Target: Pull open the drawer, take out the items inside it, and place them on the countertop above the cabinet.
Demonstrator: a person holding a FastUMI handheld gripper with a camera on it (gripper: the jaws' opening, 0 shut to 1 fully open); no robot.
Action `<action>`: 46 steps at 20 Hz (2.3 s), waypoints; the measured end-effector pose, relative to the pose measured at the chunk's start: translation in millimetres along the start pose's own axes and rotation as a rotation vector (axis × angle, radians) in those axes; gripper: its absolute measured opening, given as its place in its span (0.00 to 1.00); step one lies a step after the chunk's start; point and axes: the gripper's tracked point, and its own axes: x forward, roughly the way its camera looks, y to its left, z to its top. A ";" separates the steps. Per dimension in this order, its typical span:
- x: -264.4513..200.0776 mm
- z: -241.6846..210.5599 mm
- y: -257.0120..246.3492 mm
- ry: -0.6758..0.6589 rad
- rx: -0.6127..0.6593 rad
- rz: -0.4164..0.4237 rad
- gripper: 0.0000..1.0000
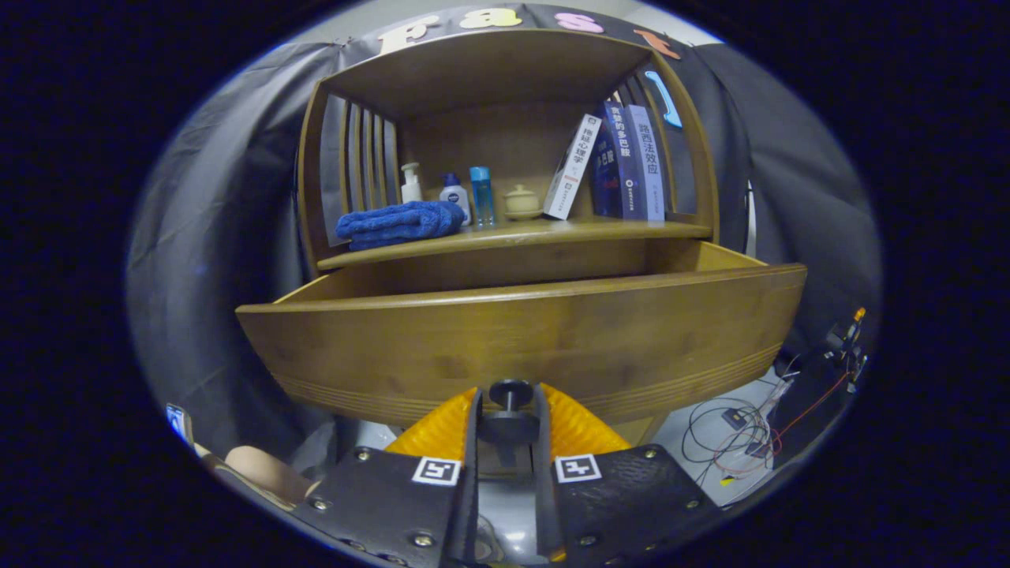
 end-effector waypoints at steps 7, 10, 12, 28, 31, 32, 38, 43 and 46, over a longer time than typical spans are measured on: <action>-27.6 -12.6 0.7 0.023 0.016 0.006 0.30; -31.8 -14.6 1.1 0.023 -0.005 0.010 0.30; -31.6 -14.2 0.9 0.017 -0.013 0.015 0.29; -63.0 104.3 16.4 -0.146 -0.048 0.162 0.44; -36.3 134.8 20.0 -0.160 -0.085 0.166 0.44; -27.4 139.8 21.1 -0.146 -0.097 0.163 0.44; 29.5 124.3 34.5 0.036 -0.147 0.182 0.44; 64.1 83.8 23.0 0.219 -0.156 0.146 0.44; 75.7 67.3 15.1 0.311 -0.166 0.117 0.44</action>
